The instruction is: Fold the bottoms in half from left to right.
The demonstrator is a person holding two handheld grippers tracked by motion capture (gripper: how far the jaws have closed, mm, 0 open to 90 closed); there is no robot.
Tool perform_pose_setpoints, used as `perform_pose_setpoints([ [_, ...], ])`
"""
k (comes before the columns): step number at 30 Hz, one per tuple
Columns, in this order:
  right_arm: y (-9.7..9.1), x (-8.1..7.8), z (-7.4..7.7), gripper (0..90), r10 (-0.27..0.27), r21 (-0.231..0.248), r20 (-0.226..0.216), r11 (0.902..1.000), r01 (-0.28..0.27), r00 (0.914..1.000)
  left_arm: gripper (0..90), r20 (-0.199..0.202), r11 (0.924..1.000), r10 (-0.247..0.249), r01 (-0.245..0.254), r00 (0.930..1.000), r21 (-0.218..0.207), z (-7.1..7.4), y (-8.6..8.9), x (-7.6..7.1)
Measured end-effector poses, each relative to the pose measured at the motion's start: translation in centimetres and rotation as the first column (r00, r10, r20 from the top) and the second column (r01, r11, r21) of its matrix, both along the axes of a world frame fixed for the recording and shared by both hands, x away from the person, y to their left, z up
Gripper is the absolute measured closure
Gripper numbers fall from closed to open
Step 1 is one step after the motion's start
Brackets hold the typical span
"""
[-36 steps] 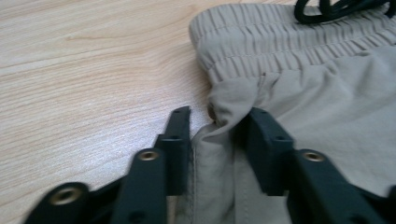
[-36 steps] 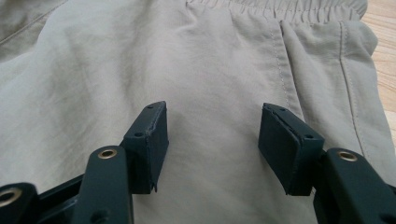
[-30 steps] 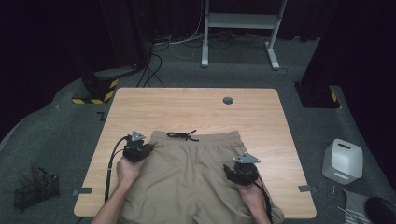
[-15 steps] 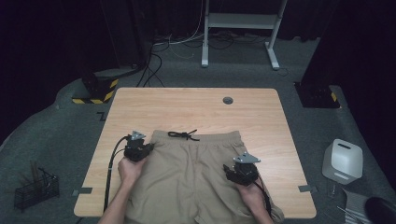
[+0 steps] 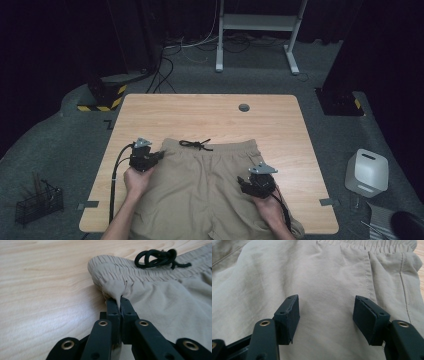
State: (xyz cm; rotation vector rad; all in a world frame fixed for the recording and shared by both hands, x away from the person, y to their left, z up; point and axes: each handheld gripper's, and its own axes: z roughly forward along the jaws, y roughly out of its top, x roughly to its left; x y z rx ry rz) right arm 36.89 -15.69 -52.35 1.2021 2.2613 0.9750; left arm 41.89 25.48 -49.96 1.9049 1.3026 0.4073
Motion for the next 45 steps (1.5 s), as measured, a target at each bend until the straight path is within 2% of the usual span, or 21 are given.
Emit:
perform_pose_setpoints([
  [4,0.0,0.1,0.0,38.6,0.003,0.004,-0.005,1.0,-0.003,1.0,88.1,0.016,0.9986,-0.016,0.016,0.9997,-0.05,0.5,0.1,0.1],
  [6,0.1,0.1,0.3,40.4,0.002,-0.027,-0.007,0.9996,-0.003,1.0,88.1,0.016,0.9982,-0.021,0.022,0.9996,-0.055,0.5,0.2,0.1],
  [8,0.8,-0.1,0.8,42.0,0.02,-0.064,0.031,0.9978,-0.018,0.9993,88.1,0.016,0.9976,-0.023,0.024,0.9996,-0.064,0.6,0.2,0.0],
  [12,1.9,0.1,1.4,44.0,0.078,-0.023,0.03,0.9967,-0.077,0.9965,88.3,0.019,0.9949,-0.025,0.026,0.9995,-0.097,0.7,0.4,0.0],
  [16,3.3,0.4,1.1,44.9,0.148,-0.044,0.047,0.9883,-0.146,0.9878,88.3,0.022,0.9917,-0.023,0.026,0.9995,-0.126,1.0,0.5,0.0],
  [19,4.3,0.4,1.2,45.5,0.184,-0.039,0.051,0.9826,-0.182,0.9817,88.3,0.025,0.99,-0.025,0.028,0.9994,-0.138,1.1,0.4,0.0],
  [21,4.8,0.5,1.5,45.6,0.206,-0.016,0.056,0.9786,-0.205,0.977,88.3,0.024,0.992,-0.03,0.032,0.9993,-0.122,1.4,0.3,0.1],
  [25,5.9,0.9,1.8,45.5,0.237,0.016,0.038,0.9713,-0.237,0.9708,88.3,0.049,0.9917,-0.041,0.047,0.998,-0.12,2.3,-0.1,0.2],
  [29,6.9,1.2,1.1,44.9,0.261,0.01,0.005,0.9654,-0.261,0.9654,88.3,0.054,0.9903,-0.049,0.056,0.9973,-0.127,2.8,-0.4,0.5],
  [32,7.7,1.3,0.5,43.9,0.278,-0.018,-0.01,0.9603,-0.278,0.9605,88.3,0.054,0.9887,-0.051,0.058,0.9972,-0.138,3.0,-0.4,0.8],
  [34,8.0,1.4,0.2,43.3,0.279,-0.025,-0.011,0.9598,-0.28,0.9601,88.3,0.062,0.9867,-0.049,0.058,0.9969,-0.152,3.2,-0.4,1.0],
  [35,8.1,1.5,0.1,43.3,0.274,-0.02,-0.008,0.9616,-0.274,0.9618,88.3,0.062,0.9834,-0.043,0.054,0.9972,-0.173,3.2,-0.4,1.1],
  [38,8.6,1.9,0.0,43.3,0.268,-0.016,0.0,0.9632,-0.268,0.9633,88.4,0.057,0.9812,-0.027,0.037,0.998,-0.189,3.0,0.0,1.4],
  [39,8.7,2.0,0.0,43.4,0.265,-0.015,0.001,0.9641,-0.265,0.9642,88.3,0.052,0.9819,-0.023,0.032,0.9984,-0.187,3.0,0.1,1.6],
  [40,8.8,2.2,0.0,43.7,0.263,-0.013,0.002,0.9648,-0.263,0.9649,88.4,0.036,0.9874,-0.03,0.035,0.9989,-0.155,2.9,0.0,1.9],
  [41,9.1,2.4,0.0,43.7,0.248,-0.008,0.0,0.9688,-0.248,0.9688,88.4,0.032,0.9892,-0.034,0.038,0.9989,-0.142,2.9,0.0,2.0],
  [45,10.0,3.3,-0.1,45.1,0.237,-0.008,0.007,0.9715,-0.237,0.9715,88.4,0.031,0.989,-0.03,0.034,0.9991,-0.144,3.7,0.4,2.8],
])
